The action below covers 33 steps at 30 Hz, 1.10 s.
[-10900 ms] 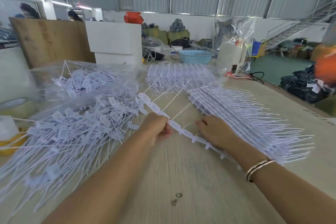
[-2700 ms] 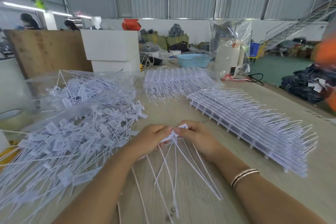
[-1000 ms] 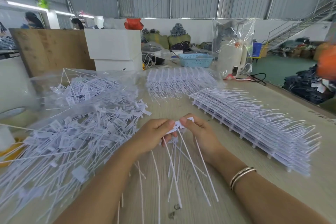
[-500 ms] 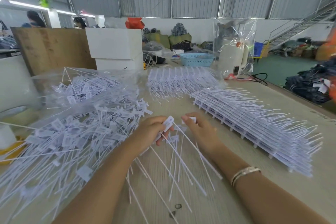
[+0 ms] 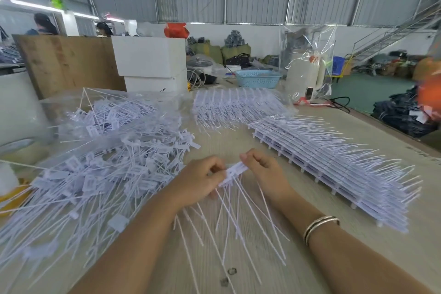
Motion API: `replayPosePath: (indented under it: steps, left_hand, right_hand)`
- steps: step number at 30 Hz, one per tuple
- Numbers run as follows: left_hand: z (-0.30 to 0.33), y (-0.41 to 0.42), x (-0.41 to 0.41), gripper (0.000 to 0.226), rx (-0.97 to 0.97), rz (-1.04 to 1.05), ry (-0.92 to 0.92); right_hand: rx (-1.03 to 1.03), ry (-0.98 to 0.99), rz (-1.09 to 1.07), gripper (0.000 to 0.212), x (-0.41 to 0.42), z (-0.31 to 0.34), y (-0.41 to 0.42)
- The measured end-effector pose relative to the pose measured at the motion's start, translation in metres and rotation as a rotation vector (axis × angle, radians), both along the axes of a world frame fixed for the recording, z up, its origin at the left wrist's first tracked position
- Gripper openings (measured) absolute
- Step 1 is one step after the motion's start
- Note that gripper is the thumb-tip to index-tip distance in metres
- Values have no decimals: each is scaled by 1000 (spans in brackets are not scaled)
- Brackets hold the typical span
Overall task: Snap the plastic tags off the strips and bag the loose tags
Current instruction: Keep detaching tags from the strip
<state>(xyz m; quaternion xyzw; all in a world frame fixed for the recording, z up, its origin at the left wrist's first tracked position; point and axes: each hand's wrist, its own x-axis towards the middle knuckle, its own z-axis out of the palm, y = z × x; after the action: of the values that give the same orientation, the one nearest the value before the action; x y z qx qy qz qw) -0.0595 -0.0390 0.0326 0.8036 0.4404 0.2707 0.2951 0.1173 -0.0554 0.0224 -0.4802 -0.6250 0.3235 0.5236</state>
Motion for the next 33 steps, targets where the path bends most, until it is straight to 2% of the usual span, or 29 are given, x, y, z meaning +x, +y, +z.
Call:
replayPosePath:
  steps: [3, 6, 9, 12, 16, 18, 21, 23, 26, 28, 30, 31, 33]
  left_hand:
    - [-1, 0, 1, 34, 12, 8, 67]
    - [1, -1, 1, 43, -19, 0, -9]
    - [0, -1, 2, 45, -18, -29, -54]
    - [1, -2, 4, 37, -8, -39, -148]
    - [1, -2, 9, 36, 12, -45, -230]
    - [1, -3, 10, 36, -9, -3, -304]
    - [2, -2, 2, 40, -49, 121, -469]
    - [4, -1, -3, 38, -29, 145, -457]
    - [4, -2, -2, 41, -45, 103, -344]
    - [4, -2, -1, 45, -33, 86, -264]
    - [3, -3, -1, 39, -22, 81, -221]
    - [1, -3, -1, 35, -8, 83, -200]
    - [-1, -5, 1, 29, 35, 87, -145]
  right_hand:
    - [-12, 15, 83, 30, 0, 0, -2]
    - [-63, -15, 201, 35, -1, -1, -1]
    - [-60, 4, 208, 26, -1, -1, 0]
    - [-28, 138, 190, 20, -2, -2, 1]
    - [29, 209, 202, 21, -5, -3, -1]
    - [43, 254, 139, 23, -3, -3, -2]
    - [21, 374, -115, 28, 9, -1, 1]
    - [-11, 269, -137, 27, 13, -1, 1]
    - [-80, -39, -98, 21, 4, -6, 0]
    - [-45, -309, -153, 18, -4, -10, 4]
    - [-24, -546, -224, 32, -9, -12, 8]
    - [-29, -592, -256, 40, -9, -13, 10]
    - [-30, -552, -275, 46, -8, -14, 11]
